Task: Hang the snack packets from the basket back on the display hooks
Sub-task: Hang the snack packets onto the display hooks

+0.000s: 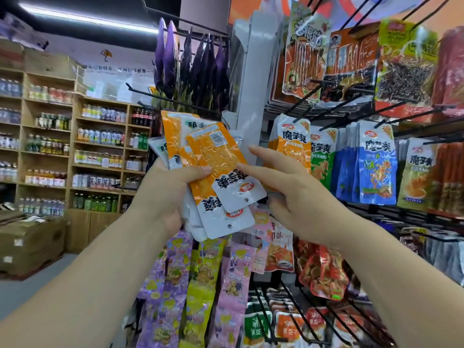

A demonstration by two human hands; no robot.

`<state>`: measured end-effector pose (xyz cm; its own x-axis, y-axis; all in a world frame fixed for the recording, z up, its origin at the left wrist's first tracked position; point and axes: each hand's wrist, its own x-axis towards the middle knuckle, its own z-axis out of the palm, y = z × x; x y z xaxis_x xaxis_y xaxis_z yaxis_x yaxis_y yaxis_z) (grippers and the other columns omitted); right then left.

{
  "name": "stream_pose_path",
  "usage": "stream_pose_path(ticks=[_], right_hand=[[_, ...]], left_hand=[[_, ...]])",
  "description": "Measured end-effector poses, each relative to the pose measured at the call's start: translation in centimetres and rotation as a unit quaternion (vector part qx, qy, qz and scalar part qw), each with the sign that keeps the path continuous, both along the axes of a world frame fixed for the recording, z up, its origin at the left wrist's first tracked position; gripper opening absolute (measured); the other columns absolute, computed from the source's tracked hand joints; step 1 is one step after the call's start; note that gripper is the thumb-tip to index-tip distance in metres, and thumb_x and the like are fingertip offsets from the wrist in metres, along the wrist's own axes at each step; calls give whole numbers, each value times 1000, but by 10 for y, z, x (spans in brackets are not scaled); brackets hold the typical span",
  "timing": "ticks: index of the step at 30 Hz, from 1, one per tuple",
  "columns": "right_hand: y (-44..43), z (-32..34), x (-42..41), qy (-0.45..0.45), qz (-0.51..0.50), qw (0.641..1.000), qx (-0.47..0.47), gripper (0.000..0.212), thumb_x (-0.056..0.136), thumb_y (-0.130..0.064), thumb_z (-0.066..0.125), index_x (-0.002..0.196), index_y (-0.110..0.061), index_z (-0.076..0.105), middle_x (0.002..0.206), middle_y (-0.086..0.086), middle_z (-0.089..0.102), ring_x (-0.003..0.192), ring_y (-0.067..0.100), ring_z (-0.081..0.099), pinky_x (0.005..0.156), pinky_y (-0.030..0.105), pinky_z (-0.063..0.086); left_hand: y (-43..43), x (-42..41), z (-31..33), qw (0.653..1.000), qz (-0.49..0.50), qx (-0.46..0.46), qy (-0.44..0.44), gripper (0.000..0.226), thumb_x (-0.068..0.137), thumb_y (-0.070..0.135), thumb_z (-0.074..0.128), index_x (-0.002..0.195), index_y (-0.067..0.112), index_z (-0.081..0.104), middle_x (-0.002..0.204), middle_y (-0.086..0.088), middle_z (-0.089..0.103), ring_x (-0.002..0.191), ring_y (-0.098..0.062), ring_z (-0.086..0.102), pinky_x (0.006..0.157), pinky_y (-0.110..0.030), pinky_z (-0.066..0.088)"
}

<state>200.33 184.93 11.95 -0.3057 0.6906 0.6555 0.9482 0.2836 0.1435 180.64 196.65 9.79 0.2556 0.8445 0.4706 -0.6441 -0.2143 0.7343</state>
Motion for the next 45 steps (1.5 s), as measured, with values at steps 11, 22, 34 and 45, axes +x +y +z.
stream_pose_path(ticks=[11,22,34,45], right_hand=[[5,4,14,-28,64,988,138,35,91,-14,65,123,-23,76,140,-3,64,128,24,59,106,43,48],[2,36,23,462,93,856,212,24,106,-28,52,92,-14,66,80,15,68,69,31,59,60,55,52],[23,81,39,490,-12,837,243,46,101,-42,59,72,-8,54,60,-1,43,55,17,40,52,39,34],[24,85,41,498,9,835,234,34,92,-38,56,67,-21,43,64,7,36,64,25,35,60,42,31]], left_hand=[[-2,7,-7,998,-50,0,32,42,93,-3,67,131,14,64,111,-14,79,86,-29,79,61,-41,64],[0,21,-11,999,2,46,28,45,91,-9,68,127,19,62,106,-7,80,90,-28,79,64,-39,65],[-10,37,-7,996,25,78,40,41,91,-6,71,118,24,64,102,0,81,90,-23,79,78,-43,62],[-7,38,-7,996,36,76,36,44,90,-8,71,123,20,62,102,-3,81,88,-25,79,64,-37,64]])
